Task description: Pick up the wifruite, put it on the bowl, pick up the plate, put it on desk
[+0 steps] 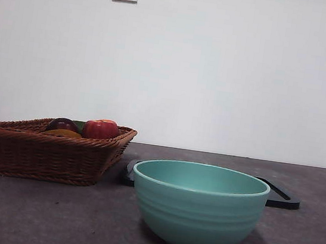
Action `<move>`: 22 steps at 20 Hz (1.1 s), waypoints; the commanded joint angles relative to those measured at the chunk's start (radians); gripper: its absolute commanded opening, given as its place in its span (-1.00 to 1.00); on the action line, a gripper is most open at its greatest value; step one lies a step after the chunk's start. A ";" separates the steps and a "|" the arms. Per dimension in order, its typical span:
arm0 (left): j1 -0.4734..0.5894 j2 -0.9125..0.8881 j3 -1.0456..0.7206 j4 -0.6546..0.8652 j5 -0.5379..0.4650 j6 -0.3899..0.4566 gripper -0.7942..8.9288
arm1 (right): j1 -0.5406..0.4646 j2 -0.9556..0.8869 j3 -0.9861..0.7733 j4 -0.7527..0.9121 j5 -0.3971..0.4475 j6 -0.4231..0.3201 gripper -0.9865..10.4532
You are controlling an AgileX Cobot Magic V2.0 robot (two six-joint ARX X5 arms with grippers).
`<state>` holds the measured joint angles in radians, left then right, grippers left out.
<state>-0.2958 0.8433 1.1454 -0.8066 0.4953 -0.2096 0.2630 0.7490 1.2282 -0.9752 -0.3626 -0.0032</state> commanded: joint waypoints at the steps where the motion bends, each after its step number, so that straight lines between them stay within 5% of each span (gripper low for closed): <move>1: -0.004 0.004 0.023 -0.002 0.004 0.032 -0.26 | 0.006 0.005 0.022 0.000 0.005 -0.010 -0.37; 5: -0.004 0.004 0.023 -0.008 0.004 0.048 0.46 | 0.006 0.006 0.022 -0.006 0.003 -0.009 0.21; 19: -0.004 0.168 0.067 -0.090 0.000 0.049 0.44 | 0.006 0.006 0.022 0.002 -0.005 -0.008 0.21; 22: -0.006 0.291 0.137 -0.138 -0.096 0.096 0.44 | 0.006 0.006 0.022 0.002 -0.005 -0.008 0.21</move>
<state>-0.2989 1.1263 1.2621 -0.9516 0.4046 -0.1459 0.2630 0.7494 1.2282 -0.9833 -0.3641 -0.0040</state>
